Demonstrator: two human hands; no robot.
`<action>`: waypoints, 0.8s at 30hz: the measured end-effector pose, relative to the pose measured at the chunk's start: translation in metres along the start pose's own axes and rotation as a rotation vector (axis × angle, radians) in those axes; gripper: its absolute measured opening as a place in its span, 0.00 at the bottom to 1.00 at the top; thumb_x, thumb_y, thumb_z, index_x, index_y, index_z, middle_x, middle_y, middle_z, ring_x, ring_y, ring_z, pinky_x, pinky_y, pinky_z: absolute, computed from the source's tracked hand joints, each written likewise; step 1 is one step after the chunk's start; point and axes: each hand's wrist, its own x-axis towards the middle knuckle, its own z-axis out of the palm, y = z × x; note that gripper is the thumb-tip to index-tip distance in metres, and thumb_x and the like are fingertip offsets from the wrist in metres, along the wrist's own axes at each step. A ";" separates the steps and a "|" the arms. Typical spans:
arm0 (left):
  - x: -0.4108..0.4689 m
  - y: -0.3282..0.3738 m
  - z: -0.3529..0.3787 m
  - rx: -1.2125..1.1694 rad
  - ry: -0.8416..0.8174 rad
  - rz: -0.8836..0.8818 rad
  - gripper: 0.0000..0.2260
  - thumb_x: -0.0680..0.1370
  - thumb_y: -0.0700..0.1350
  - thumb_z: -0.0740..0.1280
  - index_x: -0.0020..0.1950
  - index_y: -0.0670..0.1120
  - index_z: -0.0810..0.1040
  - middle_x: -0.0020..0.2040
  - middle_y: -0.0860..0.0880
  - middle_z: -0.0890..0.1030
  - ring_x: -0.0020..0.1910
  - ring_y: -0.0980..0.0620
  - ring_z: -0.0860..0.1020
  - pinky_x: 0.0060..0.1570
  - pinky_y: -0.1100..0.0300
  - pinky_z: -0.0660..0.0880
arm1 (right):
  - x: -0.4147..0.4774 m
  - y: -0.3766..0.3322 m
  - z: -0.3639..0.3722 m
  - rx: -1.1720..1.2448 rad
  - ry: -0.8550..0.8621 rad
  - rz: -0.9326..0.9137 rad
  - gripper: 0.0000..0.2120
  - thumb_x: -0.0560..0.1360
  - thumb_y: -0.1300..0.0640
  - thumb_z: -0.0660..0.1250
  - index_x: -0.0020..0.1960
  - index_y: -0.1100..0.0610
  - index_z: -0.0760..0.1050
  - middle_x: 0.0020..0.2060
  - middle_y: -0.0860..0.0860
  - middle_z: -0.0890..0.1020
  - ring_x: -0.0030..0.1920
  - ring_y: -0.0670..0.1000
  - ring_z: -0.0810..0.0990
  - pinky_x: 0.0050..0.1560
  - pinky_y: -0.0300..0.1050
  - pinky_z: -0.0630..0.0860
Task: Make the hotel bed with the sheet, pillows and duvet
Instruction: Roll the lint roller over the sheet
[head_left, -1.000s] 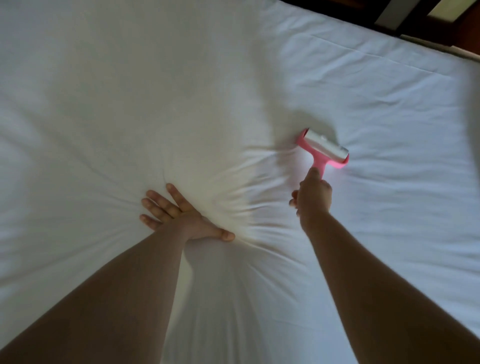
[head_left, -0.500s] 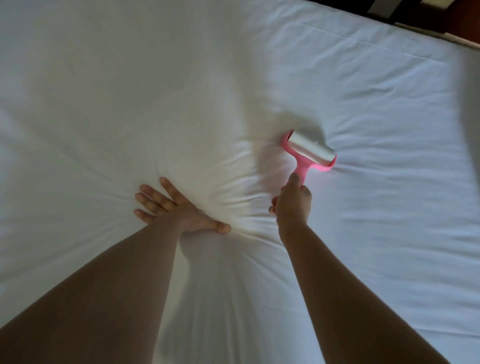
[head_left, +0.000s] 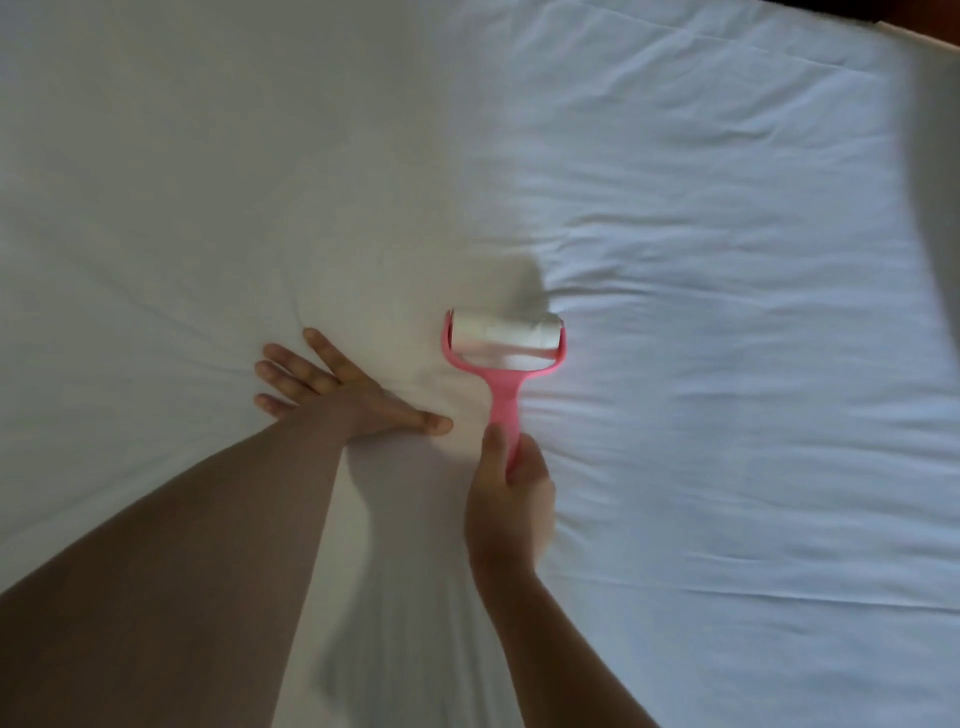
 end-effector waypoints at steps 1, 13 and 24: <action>0.000 -0.001 -0.001 -0.002 0.001 0.006 0.81 0.41 0.73 0.75 0.69 0.44 0.19 0.69 0.34 0.22 0.70 0.36 0.24 0.67 0.35 0.31 | 0.004 0.003 0.003 -0.020 -0.029 0.016 0.30 0.70 0.32 0.47 0.48 0.54 0.76 0.41 0.52 0.81 0.46 0.58 0.78 0.43 0.49 0.73; -0.002 -0.004 -0.001 0.040 0.010 0.023 0.79 0.44 0.72 0.76 0.70 0.45 0.20 0.69 0.36 0.22 0.70 0.37 0.25 0.68 0.36 0.32 | 0.032 -0.008 0.019 0.021 -0.177 0.044 0.36 0.66 0.29 0.42 0.53 0.53 0.74 0.46 0.56 0.83 0.48 0.61 0.80 0.54 0.58 0.77; -0.011 -0.025 0.024 0.032 0.286 0.186 0.77 0.45 0.77 0.71 0.73 0.45 0.24 0.71 0.33 0.26 0.71 0.35 0.27 0.67 0.37 0.30 | 0.004 0.019 0.007 0.066 -0.284 -0.029 0.31 0.68 0.39 0.48 0.56 0.59 0.74 0.42 0.55 0.75 0.51 0.64 0.81 0.57 0.61 0.77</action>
